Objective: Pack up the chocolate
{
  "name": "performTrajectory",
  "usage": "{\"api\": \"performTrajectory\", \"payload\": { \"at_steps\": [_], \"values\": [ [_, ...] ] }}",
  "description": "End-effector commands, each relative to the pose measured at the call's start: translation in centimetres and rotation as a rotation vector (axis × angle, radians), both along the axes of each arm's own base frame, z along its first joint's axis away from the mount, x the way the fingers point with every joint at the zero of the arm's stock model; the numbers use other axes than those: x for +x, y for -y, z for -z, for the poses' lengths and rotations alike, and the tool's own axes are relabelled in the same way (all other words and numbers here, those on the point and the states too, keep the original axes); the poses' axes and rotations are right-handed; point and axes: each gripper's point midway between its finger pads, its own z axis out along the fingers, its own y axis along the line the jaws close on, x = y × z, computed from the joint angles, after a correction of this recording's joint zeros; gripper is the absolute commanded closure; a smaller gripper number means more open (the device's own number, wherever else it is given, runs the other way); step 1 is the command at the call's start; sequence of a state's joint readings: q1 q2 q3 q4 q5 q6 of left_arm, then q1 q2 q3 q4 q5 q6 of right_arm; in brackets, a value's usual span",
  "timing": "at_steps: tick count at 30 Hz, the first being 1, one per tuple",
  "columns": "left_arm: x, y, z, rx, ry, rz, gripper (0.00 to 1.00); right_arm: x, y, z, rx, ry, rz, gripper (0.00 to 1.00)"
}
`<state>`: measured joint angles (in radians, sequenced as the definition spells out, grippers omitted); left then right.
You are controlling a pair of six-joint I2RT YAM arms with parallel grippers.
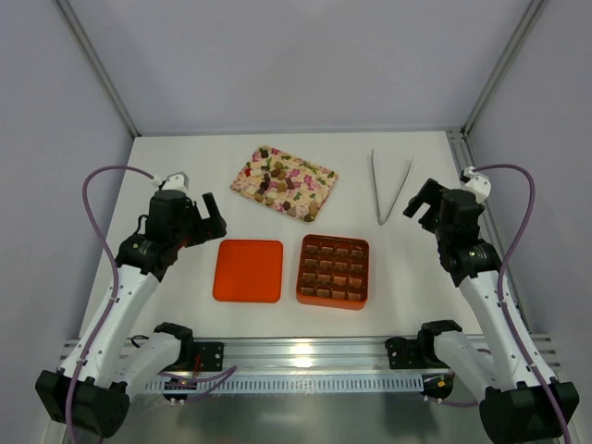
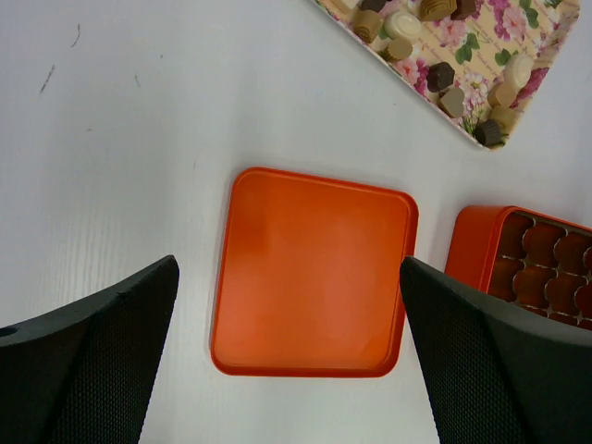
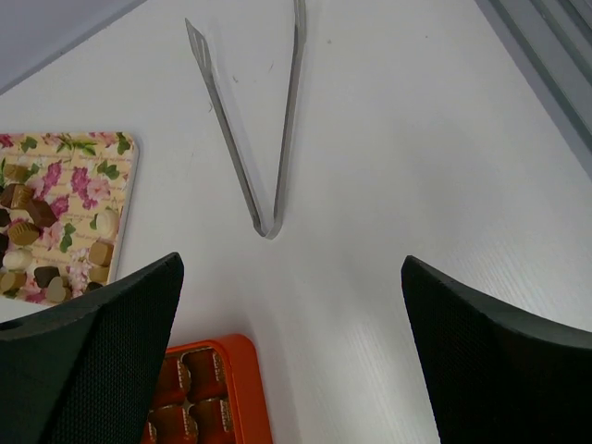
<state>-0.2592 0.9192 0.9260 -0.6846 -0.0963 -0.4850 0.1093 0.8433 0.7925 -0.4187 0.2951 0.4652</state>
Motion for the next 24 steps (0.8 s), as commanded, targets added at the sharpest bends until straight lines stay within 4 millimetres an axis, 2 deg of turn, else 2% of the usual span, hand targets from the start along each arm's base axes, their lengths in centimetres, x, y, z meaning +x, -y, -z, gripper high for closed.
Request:
{"api": "performTrajectory", "payload": {
  "at_steps": [1, 6, 9, 11, 12, 13, 14, 15, 16, 19, 20, 22, 23, 24],
  "values": [
    [1.0, 0.0, -1.5, -0.001, 0.063, 0.004, 0.00, 0.7, -0.3, -0.7, -0.012, 0.027, -0.024, 0.00],
    [1.0, 0.3, -1.6, -0.013, 0.062, 0.017, 0.00, 1.9, -0.8, 0.3, -0.035, -0.051, -0.069, 0.00],
    [1.0, 0.3, -1.6, -0.012, 0.063, 0.016, 0.00, 3.7, -1.2, 1.0, -0.046, -0.102, -0.092, 0.00],
    [1.0, 0.3, -1.7, -0.014, 0.065, 0.015, 0.00, 4.8, -1.4, 2.8, -0.065, -0.172, -0.110, 0.00],
    [0.9, 0.4, -1.7, -0.017, 0.064, 0.016, 0.00, 5.7, -1.5, 2.6, -0.068, -0.175, -0.114, 0.00],
    [0.9, 0.4, -1.7, -0.019, 0.065, 0.018, 0.00, 6.3, -1.6, 4.3, -0.074, -0.236, -0.119, 0.00],
    [0.9, 0.5, -1.7, -0.021, 0.063, 0.019, 0.00, 7.2, -1.7, 3.8, -0.075, -0.229, -0.124, 0.00],
    [0.9, 0.4, -1.7, -0.020, 0.065, 0.018, 0.00, 7.8, -1.8, 4.1, -0.076, -0.241, -0.128, 0.00],
    [0.8, 0.5, -1.7, -0.019, 0.063, 0.021, 0.00, 8.4, -1.8, 5.7, -0.086, -0.291, -0.132, 0.00],
    [0.8, 0.4, -1.8, -0.020, 0.068, 0.020, 0.00, 10.1, -2.2, 6.0, -0.088, -0.308, -0.149, 0.00],
    [0.8, 0.4, -1.8, -0.019, 0.070, 0.021, 0.00, 10.6, -2.3, 7.2, -0.089, -0.342, -0.151, 0.00],
    [0.8, 0.4, -1.8, -0.021, 0.069, 0.019, 0.00, 11.8, -2.7, 7.0, -0.079, -0.339, -0.165, 0.00],
    [0.7, 0.4, -1.8, -0.020, 0.069, 0.020, 0.00, 12.3, -2.9, 8.3, -0.075, -0.369, -0.172, 0.00],
    [0.7, 0.4, -1.9, -0.022, 0.071, 0.019, 0.00, 13.2, -3.4, 7.9, -0.063, -0.357, -0.185, 0.00]
  ]
}}
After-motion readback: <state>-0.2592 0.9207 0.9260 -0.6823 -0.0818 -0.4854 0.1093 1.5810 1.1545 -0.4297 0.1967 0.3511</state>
